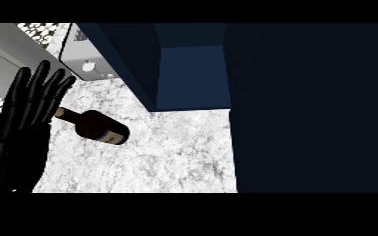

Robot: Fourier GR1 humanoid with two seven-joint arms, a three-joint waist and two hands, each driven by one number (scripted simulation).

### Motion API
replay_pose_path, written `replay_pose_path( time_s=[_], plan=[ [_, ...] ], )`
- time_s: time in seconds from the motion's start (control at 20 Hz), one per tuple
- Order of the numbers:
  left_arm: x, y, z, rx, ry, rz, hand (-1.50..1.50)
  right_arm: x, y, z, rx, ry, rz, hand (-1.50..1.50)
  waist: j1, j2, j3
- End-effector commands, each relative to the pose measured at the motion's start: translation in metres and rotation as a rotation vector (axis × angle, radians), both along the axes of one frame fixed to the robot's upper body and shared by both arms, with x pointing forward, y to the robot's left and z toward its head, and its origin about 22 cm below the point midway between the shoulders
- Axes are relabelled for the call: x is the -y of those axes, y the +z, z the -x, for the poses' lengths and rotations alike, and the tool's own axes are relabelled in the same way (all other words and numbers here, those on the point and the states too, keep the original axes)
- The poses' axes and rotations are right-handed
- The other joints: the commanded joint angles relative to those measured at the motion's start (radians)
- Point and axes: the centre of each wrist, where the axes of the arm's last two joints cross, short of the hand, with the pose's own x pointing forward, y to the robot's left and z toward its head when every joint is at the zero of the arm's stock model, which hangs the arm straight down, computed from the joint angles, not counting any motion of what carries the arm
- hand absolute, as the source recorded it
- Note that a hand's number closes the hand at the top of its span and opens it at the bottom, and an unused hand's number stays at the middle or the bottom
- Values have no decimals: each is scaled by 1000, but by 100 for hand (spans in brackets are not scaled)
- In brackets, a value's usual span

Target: Pick up the wine, place it into the cabinet and close the cabinet

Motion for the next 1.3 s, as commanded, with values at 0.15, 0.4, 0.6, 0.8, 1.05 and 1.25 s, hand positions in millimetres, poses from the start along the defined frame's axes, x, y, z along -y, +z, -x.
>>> replay_pose_path(
  time_s=[0.15,0.4,0.6,0.8,1.05,1.25],
  plan=[
    [-22,1,-28,85,-240,-20,-150,9,7,22,20,37,-19,-150,17,-8,-33],
    [2,-7,-50,-176,-467,209,-150,-2,-15,22,-180,338,4,-150,3,-1,-31],
    [-21,3,-53,-222,-510,231,-150,6,-1,44,-202,347,-9,-150,23,-10,-31],
    [-8,17,-56,-230,-527,250,-150,27,15,56,-208,336,-10,-150,25,-10,-31],
    [2,5,-53,-228,-509,241,-150,1,29,72,-197,356,-20,-150,29,-10,-32],
    [-3,20,-59,-234,-513,247,-150,1,43,68,-197,372,-29,-150,31,-9,-32]
  ],
)
